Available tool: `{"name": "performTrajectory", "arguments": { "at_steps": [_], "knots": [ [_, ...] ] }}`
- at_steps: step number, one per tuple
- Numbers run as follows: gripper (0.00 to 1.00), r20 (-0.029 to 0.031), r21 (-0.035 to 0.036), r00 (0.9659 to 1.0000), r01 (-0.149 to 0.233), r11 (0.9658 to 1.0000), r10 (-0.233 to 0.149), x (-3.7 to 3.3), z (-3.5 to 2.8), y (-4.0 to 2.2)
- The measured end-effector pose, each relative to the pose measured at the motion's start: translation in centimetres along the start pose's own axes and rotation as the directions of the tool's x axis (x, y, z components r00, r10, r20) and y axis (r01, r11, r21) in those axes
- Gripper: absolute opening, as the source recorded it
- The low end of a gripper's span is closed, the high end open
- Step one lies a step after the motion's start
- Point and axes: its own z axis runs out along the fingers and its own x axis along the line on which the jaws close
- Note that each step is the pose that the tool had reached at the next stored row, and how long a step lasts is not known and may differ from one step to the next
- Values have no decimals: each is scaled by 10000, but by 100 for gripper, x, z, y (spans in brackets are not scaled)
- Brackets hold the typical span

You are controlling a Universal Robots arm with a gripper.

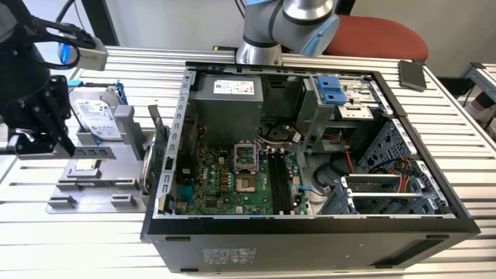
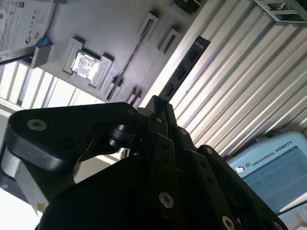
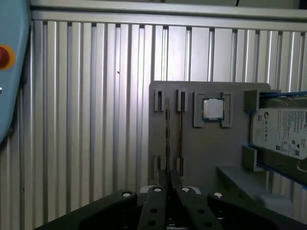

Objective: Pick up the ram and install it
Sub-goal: 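Pick up the ram and move it above insertion slot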

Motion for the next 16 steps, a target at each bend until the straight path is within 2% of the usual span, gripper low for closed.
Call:
{"name": "performTrajectory", "arguments": {
  "at_steps": [14, 16],
  "knots": [
    [0, 2, -129, 10000, -3, 9999, 3, 9, -6, -636],
    [0, 2, -140, 10000, -2, 9999, 2, 10, -7, -699]
  ]
}}
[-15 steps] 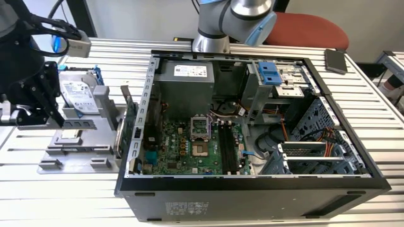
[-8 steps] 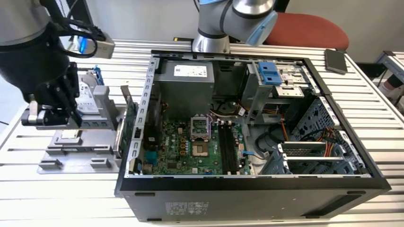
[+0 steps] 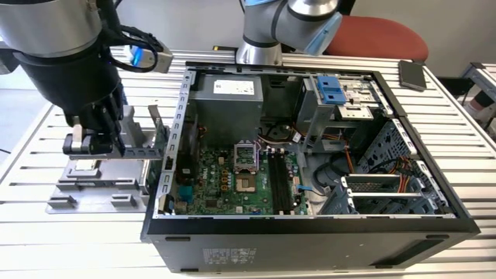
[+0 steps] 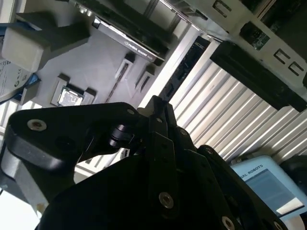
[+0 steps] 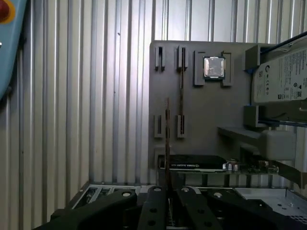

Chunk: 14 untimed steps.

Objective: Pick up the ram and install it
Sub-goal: 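Pick up the ram and move it above insertion slot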

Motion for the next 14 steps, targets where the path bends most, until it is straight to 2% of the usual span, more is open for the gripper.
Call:
{"name": "performTrajectory", "arguments": {
  "at_steps": [2, 3, 10, 13, 14],
  "knots": [
    [0, -4, -4, 10000, -2, 10000, 2, 0, -12, 1],
    [0, 0, -1, 10000, -3, 10000, 3, -1, -39, 2],
    [0, -1, -2, 10000, -3, 10000, 3, -10, -329, 8],
    [0, 2, 0, 10000, 1, 10000, -1, -9, -336, 3],
    [0, 2, -10, 10000, -1, 10000, 1, -9, -337, -29]
  ]
}}
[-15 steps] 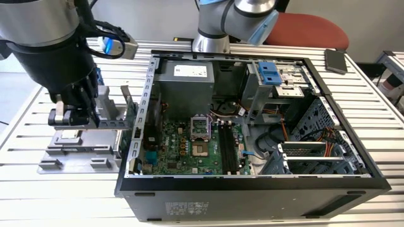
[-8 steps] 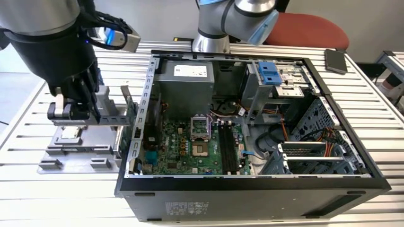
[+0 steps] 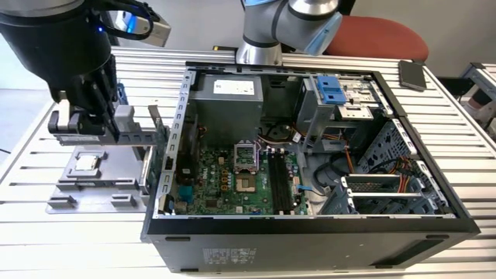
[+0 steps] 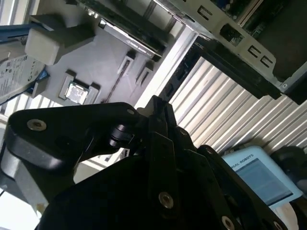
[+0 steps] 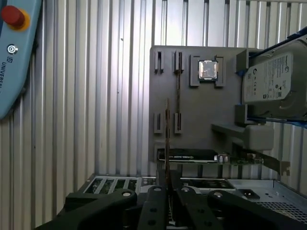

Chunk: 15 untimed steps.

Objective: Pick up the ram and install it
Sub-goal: 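Pick up the ram and move it above insertion slot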

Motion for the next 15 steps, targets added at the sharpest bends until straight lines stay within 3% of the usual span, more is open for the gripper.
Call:
{"name": "performTrajectory", "arguments": {
  "at_steps": [15],
  "knots": [
    [0, 1, -194, 10000, -7, 9998, 8, 9, -18, -680]
  ]
}}
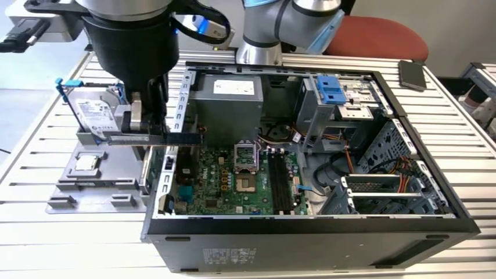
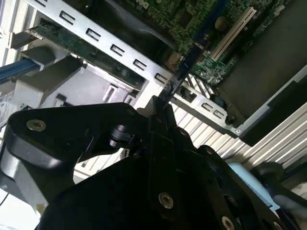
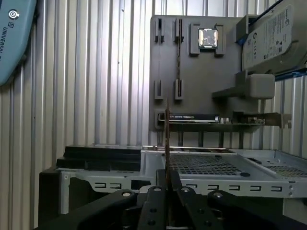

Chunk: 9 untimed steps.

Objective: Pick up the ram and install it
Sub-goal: 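Pick up the ram and move it above insertion slot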

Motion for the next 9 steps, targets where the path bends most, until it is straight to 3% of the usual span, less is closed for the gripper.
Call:
{"name": "performTrajectory", "arguments": {
  "at_steps": [9],
  "knots": [
    [0, 3, -98, 10000, -2, 10000, 2, 5, -18, -410]
  ]
}}
